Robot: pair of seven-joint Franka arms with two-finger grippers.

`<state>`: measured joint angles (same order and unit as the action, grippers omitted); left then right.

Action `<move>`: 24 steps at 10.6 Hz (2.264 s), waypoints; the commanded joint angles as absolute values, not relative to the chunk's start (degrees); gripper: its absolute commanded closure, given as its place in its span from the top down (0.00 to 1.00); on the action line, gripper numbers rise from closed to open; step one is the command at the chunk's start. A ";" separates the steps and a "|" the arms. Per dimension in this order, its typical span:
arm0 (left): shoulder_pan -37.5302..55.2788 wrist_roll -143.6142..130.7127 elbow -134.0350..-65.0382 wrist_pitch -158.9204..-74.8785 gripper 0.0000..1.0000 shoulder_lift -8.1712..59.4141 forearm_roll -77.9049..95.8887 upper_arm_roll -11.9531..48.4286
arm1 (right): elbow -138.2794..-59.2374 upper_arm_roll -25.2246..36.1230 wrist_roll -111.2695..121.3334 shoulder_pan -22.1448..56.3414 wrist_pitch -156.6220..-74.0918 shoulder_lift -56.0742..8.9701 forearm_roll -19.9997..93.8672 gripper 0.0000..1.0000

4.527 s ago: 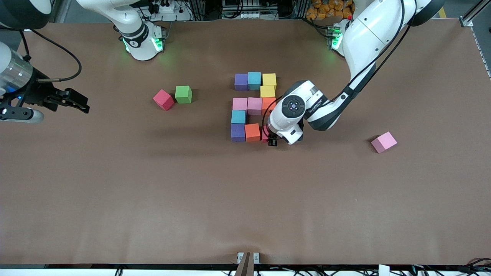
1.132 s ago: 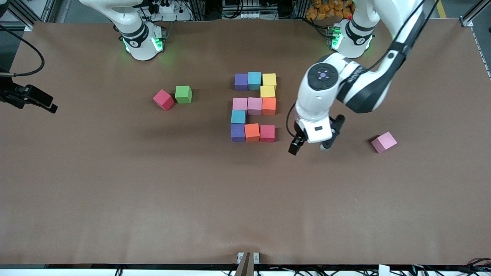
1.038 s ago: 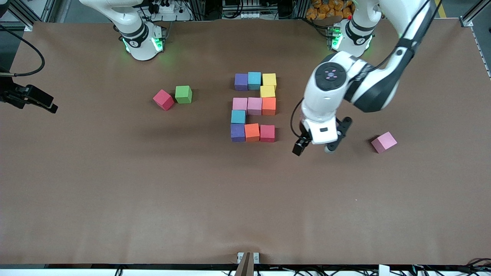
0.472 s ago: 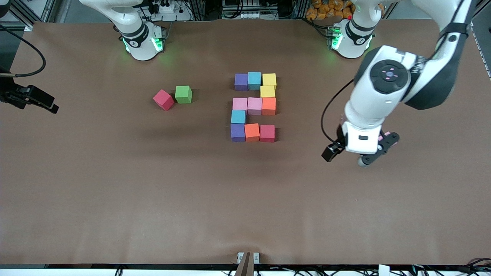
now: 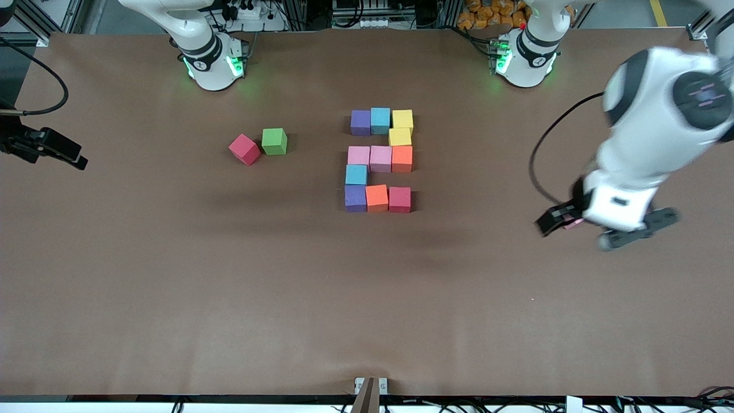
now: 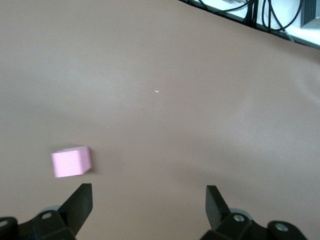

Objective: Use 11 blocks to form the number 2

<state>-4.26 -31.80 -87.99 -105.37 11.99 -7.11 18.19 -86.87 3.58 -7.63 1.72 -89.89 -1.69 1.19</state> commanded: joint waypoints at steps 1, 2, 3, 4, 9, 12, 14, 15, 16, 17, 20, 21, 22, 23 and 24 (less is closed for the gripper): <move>-2.46 -22.79 -88.86 -100.65 1.00 6.87 -5.54 14.42 | -86.13 3.08 -8.09 1.67 -89.21 -1.50 1.41 1.00; -2.11 -21.63 -88.86 -99.94 1.00 5.90 -5.54 13.89 | -86.13 3.08 -7.56 1.67 -89.21 -1.41 1.41 1.00; -1.15 -20.58 -88.86 -99.15 1.00 5.11 -5.28 12.41 | -86.13 3.16 -7.47 1.67 -89.21 -1.41 1.41 1.00; 0.77 -18.39 -88.86 -98.71 1.00 4.49 -4.49 9.96 | -86.13 3.16 -7.38 1.58 -89.30 -1.41 1.49 1.00; 5.63 -14.33 -88.77 -95.10 1.00 2.20 -3.25 3.51 | -85.78 3.16 -7.30 1.67 -89.74 -1.58 0.79 1.00; 5.45 -14.24 -88.68 -94.13 1.00 2.29 -3.25 3.69 | -85.17 3.08 -7.91 2.81 -89.74 -1.58 0.53 1.00; 5.45 -14.33 -88.68 -93.87 1.00 2.28 -3.25 3.87 | -84.90 3.25 -7.74 2.55 -89.56 -1.49 0.70 1.00; 5.45 -14.33 -88.59 -93.95 1.00 2.29 -3.25 3.87 | -84.29 3.16 -8.00 2.64 -89.56 -1.67 0.70 1.00; 5.45 -14.33 -88.59 -93.87 1.00 2.29 -3.25 3.87 | -84.03 3.16 -7.65 2.64 -89.56 -1.67 0.62 1.00; 5.19 -14.33 -88.59 -93.78 1.00 2.20 -3.25 3.78 | -84.02 3.25 -7.47 2.64 -89.47 -1.67 0.70 1.00; 4.92 -14.24 -88.25 -92.90 1.00 2.28 -3.25 3.52 | -83.85 3.34 -7.21 2.37 -89.38 -1.67 0.44 1.00; 5.01 -14.33 -87.11 -92.64 1.00 2.29 -3.25 3.34 | -83.85 3.34 -7.29 2.29 -89.38 -1.67 0.44 1.00; 4.92 -14.33 -86.66 -92.64 1.00 2.29 -3.25 3.34 | -83.85 3.43 -7.29 2.20 -89.47 -1.67 0.61 1.00; 4.92 -14.33 -86.66 -92.64 1.00 2.37 -3.25 3.34 | -83.85 3.34 -7.64 2.20 -89.56 -1.67 0.44 1.00; 4.83 -14.33 -86.66 -92.55 1.00 2.37 -3.25 3.34 | -83.85 3.34 -7.91 2.28 -89.82 -1.67 0.44 1.00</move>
<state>5.01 -15.63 -87.04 -93.85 2.98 -4.65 3.65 -84.66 3.48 -7.58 2.43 -90.11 -1.67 1.08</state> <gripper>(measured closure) 0.000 0.000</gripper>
